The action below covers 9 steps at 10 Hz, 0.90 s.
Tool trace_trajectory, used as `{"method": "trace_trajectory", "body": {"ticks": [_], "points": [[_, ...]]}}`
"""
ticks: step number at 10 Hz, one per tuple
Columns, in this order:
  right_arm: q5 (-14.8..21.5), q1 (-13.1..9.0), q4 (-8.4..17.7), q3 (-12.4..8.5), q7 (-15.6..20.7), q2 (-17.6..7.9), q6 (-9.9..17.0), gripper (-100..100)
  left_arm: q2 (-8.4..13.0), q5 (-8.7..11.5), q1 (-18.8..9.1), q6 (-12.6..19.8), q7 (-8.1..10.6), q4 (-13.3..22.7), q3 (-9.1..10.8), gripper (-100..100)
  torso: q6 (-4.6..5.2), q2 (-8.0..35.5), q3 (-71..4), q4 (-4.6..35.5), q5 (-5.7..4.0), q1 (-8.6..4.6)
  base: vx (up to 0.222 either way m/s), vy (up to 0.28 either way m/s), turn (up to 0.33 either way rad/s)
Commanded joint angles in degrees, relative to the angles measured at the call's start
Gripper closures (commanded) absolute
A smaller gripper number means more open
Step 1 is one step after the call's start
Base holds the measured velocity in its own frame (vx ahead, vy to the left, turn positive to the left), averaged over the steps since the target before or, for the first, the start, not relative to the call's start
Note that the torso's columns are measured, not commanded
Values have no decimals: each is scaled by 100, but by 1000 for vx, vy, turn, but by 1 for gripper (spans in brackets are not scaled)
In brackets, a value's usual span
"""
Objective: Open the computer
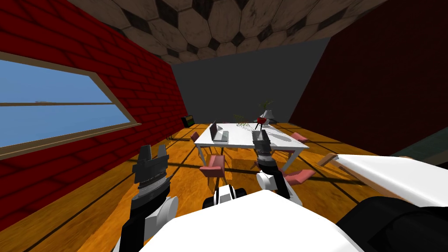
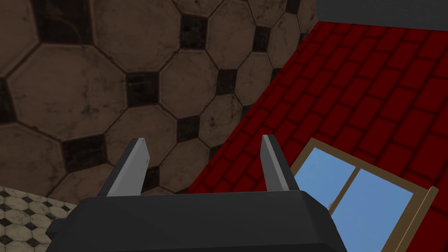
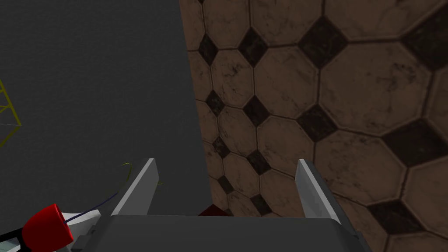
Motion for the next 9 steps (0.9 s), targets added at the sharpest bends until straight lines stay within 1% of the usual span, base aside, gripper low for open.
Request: {"method": "trace_trajectory", "body": {"ticks": [1,4,6,9], "points": [[130,-52,174,-149,156,-250,-134,-100,0,0,0,0,0,0,0,0,0,3,-5,5,-1,-6,-19,202,-53],[369,-141,500,-394,430,-473,-312,-100,-1,0,0,0,0,0,-1,0,0,-4,-12,4,-4,-15,-20,258,-69],[578,-215,787,-590,666,-624,-438,-100,-1,0,1,0,0,0,-1,0,0,-22,-22,0,-8,-29,44,268,-87],[954,-340,1250,-915,1087,-860,-624,-100,-1,0,0,0,0,0,-1,0,0,9,-3,8,-4,-14,-11,320,-87]]}}
